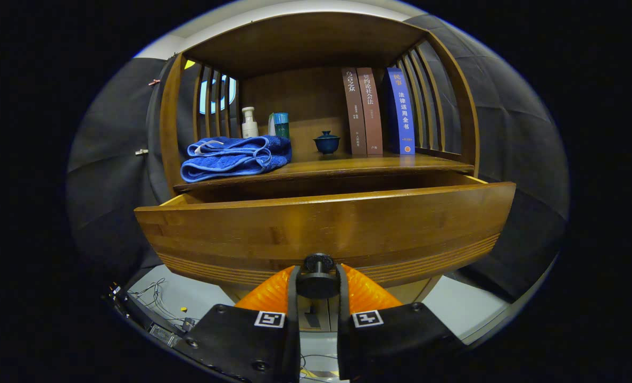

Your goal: Pull open the drawer, take out the items inside it, and place them on the countertop above the cabinet.

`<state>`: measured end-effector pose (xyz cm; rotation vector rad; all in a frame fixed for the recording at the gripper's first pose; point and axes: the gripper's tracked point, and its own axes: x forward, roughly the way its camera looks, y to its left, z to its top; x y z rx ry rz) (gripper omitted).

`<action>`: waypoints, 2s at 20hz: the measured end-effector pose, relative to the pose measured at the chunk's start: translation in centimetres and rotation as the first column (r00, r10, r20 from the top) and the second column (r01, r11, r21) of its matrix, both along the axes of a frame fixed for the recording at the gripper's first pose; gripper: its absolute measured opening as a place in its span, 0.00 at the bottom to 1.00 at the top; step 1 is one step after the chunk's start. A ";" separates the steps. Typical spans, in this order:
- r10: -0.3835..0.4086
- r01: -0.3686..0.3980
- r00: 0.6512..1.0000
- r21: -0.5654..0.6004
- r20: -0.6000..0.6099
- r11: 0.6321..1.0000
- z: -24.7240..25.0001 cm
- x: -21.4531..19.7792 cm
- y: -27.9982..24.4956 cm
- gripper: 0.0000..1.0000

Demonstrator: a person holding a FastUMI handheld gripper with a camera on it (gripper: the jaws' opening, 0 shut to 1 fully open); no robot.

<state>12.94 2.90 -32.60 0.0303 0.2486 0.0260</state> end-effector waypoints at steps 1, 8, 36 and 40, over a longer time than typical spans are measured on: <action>-0.001 0.001 1.000 0.003 -0.002 1.000 0.0 -0.8 0.0 0.31; 0.001 -0.001 1.000 -0.006 -0.013 1.000 -0.4 -5.2 -0.1 0.32; -0.007 0.007 0.997 -0.005 0.078 1.000 6.8 -11.9 -2.9 1.00; 0.008 -0.012 0.996 0.047 0.092 0.999 12.1 -12.2 -2.9 1.00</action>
